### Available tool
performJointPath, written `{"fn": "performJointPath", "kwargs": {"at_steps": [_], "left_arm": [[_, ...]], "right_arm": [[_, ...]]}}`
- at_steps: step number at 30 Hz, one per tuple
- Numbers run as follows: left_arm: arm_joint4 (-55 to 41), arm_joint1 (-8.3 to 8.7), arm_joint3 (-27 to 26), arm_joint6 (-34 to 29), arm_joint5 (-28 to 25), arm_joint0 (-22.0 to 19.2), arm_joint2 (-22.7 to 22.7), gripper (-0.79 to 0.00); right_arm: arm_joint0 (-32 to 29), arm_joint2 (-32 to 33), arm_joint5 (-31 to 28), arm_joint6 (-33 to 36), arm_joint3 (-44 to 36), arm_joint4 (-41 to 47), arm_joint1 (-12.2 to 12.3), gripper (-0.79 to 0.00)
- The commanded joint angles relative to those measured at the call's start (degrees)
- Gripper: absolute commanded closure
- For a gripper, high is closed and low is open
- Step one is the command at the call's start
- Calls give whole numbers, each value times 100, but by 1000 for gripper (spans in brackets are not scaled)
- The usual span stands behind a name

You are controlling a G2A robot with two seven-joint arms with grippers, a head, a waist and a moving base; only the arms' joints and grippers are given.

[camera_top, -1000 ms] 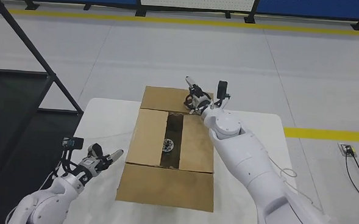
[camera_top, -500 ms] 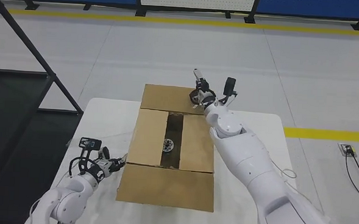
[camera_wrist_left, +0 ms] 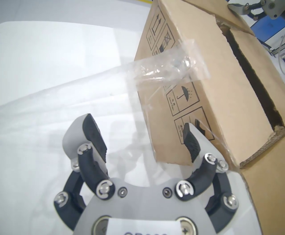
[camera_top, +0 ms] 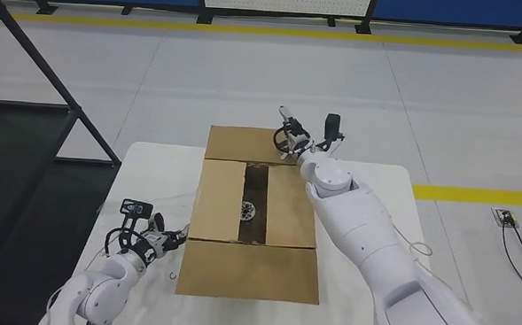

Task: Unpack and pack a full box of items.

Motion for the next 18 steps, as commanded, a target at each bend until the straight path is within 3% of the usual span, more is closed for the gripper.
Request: {"fn": "performJointPath", "kwargs": {"at_steps": [1,6,11,18], "left_arm": [[-24,1,3,-9,-4,-11,-10,-785],[-94,4,3,-49,-7,-42,-44,-785],[-162,9,-14,4,29,-49,-126,-785],[-596,34,-33,-27,25,-74,-467,-785]], "right_arm": [[13,9,133,40,29,-53,-5,-785],[24,88,174,29,54,-112,-8,-785],[3,246,-181,127,11,-44,22,-785],[-122,566,-1035,1409,-257,233,161,-785]]}}
